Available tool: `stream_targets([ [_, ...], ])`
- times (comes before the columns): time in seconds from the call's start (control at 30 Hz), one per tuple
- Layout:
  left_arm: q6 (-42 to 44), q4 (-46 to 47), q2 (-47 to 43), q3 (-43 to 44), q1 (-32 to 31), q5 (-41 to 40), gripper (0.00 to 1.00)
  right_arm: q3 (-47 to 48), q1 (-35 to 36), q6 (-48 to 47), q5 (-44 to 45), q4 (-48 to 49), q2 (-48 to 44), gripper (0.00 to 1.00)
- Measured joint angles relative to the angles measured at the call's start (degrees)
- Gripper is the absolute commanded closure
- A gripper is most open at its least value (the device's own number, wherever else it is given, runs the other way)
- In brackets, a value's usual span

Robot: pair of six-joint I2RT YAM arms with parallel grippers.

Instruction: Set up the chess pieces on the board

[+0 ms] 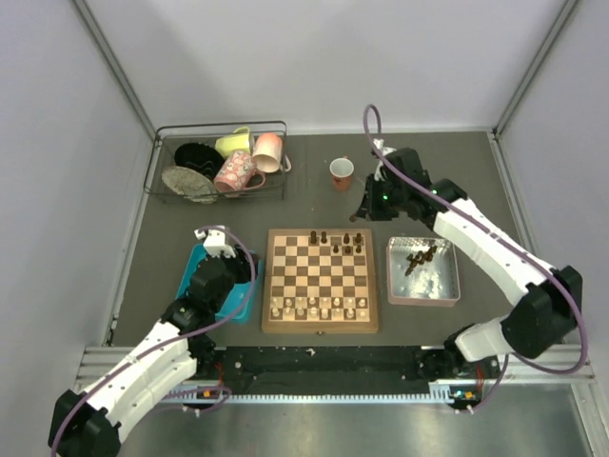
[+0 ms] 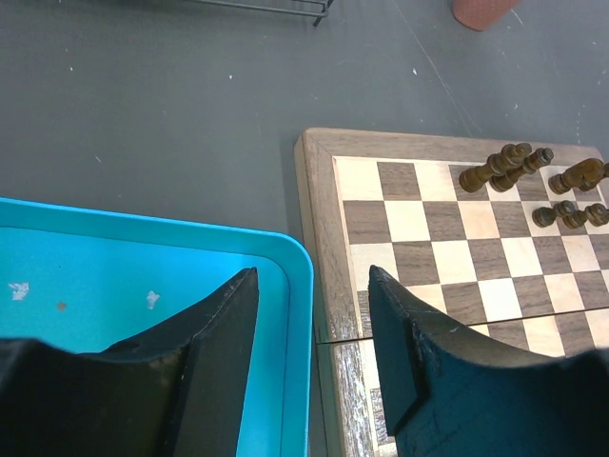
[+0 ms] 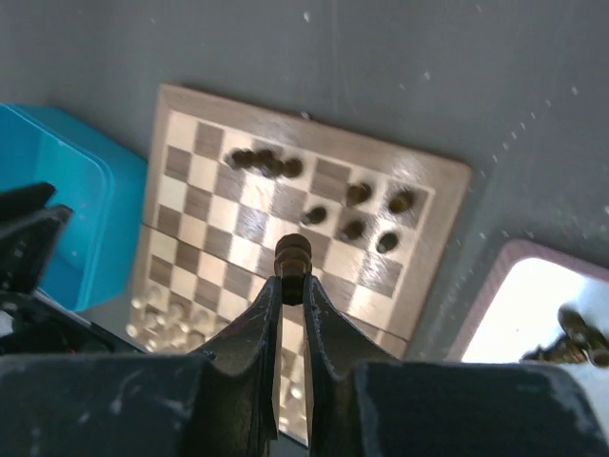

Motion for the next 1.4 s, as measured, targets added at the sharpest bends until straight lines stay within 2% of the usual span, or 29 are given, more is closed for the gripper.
stream_targets([
  [0.33,-0.17,0.24,-1.27,-0.74,0.0,-1.27,0.44,28.89,10.6,4.09,8.59,-6.21,21.9,1.0],
  [0.7,-0.44,0.24,-2.45,-1.44,0.0,-1.79,0.44,52.65,18.49,6.43,14.16,-14.95,41.77,1.0],
  [0.93,-0.61,0.24,-2.6,-1.49,0.0,-2.12,0.44,55.98,21.9,7.87,18.25,-18.67,47.8,1.0],
  [1.4,-0.61,0.24,-2.62,-1.49,0.0,-2.14,0.44,55.49,22.27,8.41,20.28,-20.2,51.52,1.0],
])
